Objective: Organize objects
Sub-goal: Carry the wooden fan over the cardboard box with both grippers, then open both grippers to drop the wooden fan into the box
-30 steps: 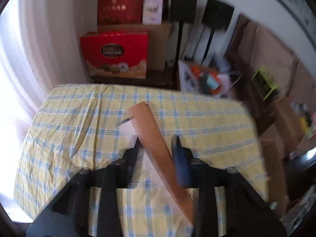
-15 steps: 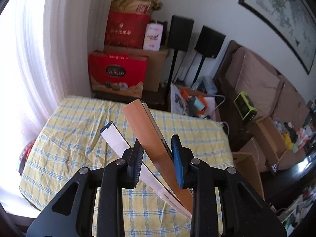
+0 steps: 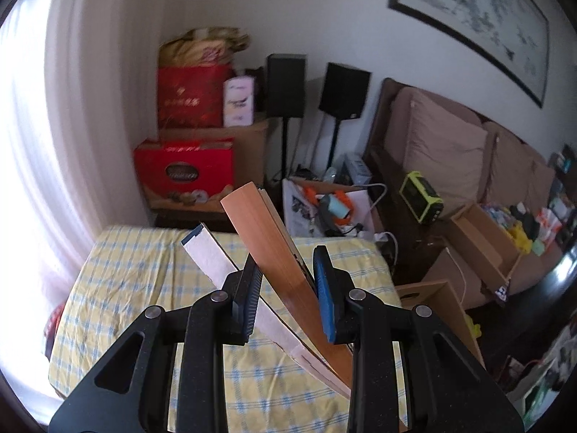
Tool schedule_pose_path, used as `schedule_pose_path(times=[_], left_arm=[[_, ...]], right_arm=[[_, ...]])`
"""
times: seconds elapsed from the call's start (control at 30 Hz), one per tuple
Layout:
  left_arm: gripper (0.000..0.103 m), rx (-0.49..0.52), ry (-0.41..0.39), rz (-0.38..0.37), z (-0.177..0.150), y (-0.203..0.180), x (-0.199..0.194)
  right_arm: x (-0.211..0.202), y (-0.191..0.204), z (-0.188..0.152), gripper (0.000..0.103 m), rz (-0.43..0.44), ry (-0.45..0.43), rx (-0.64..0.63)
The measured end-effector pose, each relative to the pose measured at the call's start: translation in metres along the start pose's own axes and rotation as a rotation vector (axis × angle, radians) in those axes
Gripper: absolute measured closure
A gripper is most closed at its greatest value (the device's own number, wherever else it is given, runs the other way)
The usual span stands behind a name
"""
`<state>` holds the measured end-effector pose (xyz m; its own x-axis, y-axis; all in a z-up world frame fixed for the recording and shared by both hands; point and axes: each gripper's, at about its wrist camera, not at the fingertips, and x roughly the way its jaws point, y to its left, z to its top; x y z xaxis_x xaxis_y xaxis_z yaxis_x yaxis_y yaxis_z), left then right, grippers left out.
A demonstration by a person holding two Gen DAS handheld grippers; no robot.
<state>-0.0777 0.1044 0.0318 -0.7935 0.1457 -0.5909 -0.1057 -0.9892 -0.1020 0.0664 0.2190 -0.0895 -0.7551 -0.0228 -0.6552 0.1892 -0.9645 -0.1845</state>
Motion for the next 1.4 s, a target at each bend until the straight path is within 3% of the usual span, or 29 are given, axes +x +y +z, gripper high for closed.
schedule_pose_path(times=[0.23, 0.47, 0.5, 0.77, 0.93, 1.1, 1.13, 1.2, 1.27, 1.33, 1.4], left_arm=[[0.076, 0.088, -0.029, -0.034, 0.005, -0.056, -0.001], [0.076, 0.233, -0.042, -0.093, -0.009, -0.148, 0.027], [0.076, 0.249, -0.039, -0.110, -0.013, -0.158, 0.031], [0.075, 0.365, 0.073, -0.226, -0.059, -0.266, 0.096], [0.075, 0.331, 0.153, -0.267, -0.093, -0.299, 0.140], [0.072, 0.316, 0.293, -0.265, -0.126, -0.306, 0.182], [0.069, 0.315, 0.302, -0.251, -0.129, -0.303, 0.183], [0.045, 0.311, 0.309, -0.227, -0.130, -0.297, 0.181], [0.035, 0.301, 0.294, -0.215, -0.126, -0.288, 0.171], [0.033, 0.299, 0.288, -0.236, -0.121, -0.281, 0.160], [0.028, 0.302, 0.274, -0.260, -0.117, -0.271, 0.142]], right_arm=[[-0.003, -0.033, -0.010, 0.091, -0.032, -0.002, 0.059], [0.009, -0.080, -0.035, 0.091, -0.062, 0.035, 0.160], [0.013, -0.101, -0.048, 0.091, -0.089, 0.042, 0.205], [0.036, -0.163, -0.102, 0.091, -0.174, 0.140, 0.315], [0.054, -0.200, -0.143, 0.091, -0.200, 0.223, 0.423], [0.078, -0.216, -0.173, 0.090, -0.195, 0.333, 0.487], [0.084, -0.218, -0.177, 0.090, -0.184, 0.366, 0.494], [0.090, -0.217, -0.182, 0.090, -0.189, 0.407, 0.500], [0.088, -0.215, -0.181, 0.086, -0.192, 0.399, 0.496], [0.084, -0.213, -0.178, 0.077, -0.195, 0.377, 0.500], [0.083, -0.212, -0.179, 0.076, -0.197, 0.382, 0.505]])
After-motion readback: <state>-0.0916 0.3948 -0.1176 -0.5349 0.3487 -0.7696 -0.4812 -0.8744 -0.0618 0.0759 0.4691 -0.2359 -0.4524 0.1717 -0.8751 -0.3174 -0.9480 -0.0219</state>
